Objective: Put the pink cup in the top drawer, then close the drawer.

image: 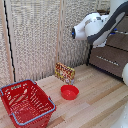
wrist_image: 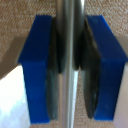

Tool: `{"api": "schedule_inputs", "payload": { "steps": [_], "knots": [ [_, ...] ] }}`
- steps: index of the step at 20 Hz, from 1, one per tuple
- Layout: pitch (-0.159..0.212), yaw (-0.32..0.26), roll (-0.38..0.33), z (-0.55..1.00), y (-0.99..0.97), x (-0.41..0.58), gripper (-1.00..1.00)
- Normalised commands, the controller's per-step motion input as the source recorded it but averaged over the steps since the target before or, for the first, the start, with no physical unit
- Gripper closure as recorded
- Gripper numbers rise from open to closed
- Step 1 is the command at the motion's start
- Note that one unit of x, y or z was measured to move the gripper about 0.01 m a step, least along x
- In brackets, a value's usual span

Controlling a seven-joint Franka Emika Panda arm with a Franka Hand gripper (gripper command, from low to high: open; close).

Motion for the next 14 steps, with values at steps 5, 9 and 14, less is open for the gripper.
{"api": "schedule_inputs", "payload": {
  "steps": [5, 9, 14],
  "knots": [
    [0.000, 0.000, 0.005, 0.11, -0.53, -0.154, -1.00],
    [-0.006, 0.009, -0.024, 0.09, 0.04, -0.063, -1.00],
    [-0.036, -0.065, -0.058, -0.01, 0.31, 0.075, -1.00]
  ]
}}
